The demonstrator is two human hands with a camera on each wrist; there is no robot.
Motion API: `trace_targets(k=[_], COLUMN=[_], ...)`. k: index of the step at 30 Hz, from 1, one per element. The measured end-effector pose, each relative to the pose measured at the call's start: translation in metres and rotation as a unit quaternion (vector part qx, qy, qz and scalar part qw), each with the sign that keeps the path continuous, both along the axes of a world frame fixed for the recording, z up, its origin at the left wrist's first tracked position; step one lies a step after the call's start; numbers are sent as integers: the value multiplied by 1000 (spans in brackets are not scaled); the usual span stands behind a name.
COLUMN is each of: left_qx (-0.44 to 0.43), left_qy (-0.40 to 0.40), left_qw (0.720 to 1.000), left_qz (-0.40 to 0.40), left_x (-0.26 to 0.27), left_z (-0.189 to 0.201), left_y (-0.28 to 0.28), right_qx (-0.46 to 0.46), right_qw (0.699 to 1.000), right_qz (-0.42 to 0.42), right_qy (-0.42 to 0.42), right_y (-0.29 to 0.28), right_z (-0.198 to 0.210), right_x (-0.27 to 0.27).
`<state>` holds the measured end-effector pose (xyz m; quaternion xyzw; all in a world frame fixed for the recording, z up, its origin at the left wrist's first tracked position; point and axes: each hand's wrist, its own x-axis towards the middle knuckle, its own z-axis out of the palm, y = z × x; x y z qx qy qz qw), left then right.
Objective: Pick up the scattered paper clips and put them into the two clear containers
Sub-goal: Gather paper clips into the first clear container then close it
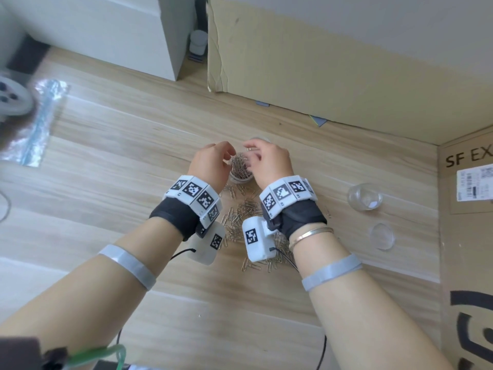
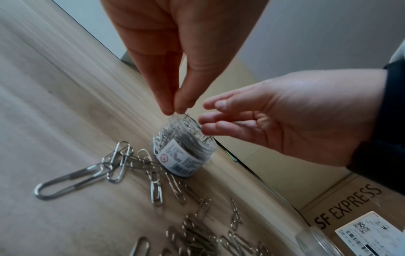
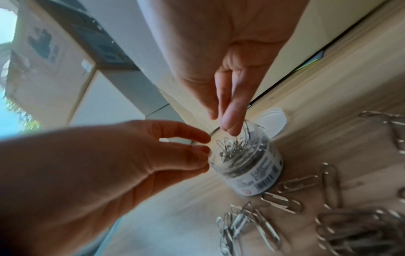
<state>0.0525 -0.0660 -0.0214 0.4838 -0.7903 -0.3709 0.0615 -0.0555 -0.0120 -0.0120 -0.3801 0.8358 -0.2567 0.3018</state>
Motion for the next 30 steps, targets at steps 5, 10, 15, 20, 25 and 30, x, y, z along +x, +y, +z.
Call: trace_targets(k=[5,10,15,20,25,30], left_qx=[-5,-4,14,40,55,38], left_qy=[-3,0,-5,-27,-55,-52], left_qw=[1000,1000,1000,999,996,996], left_qz=[-8,-14,-7,-22,-51,-56], left_x=[0,-1,-2,-4,-4,-4], left_z=[1,0,-4,-6,-9,-11], left_y=[-1,2,4,5,4,4], right_qx=[33,106,61,91,80,74], right_qw=[998,993,996,993,994,996], right_qz=[-16,26,7,31,30,39], right_qy=[52,41,63,63,62,17], right_y=[11,16,16,14,12,12], right_z=[0,-11,-11,-14,-10,-13], right_x=[-19,-17,-16,-20,-17,-17])
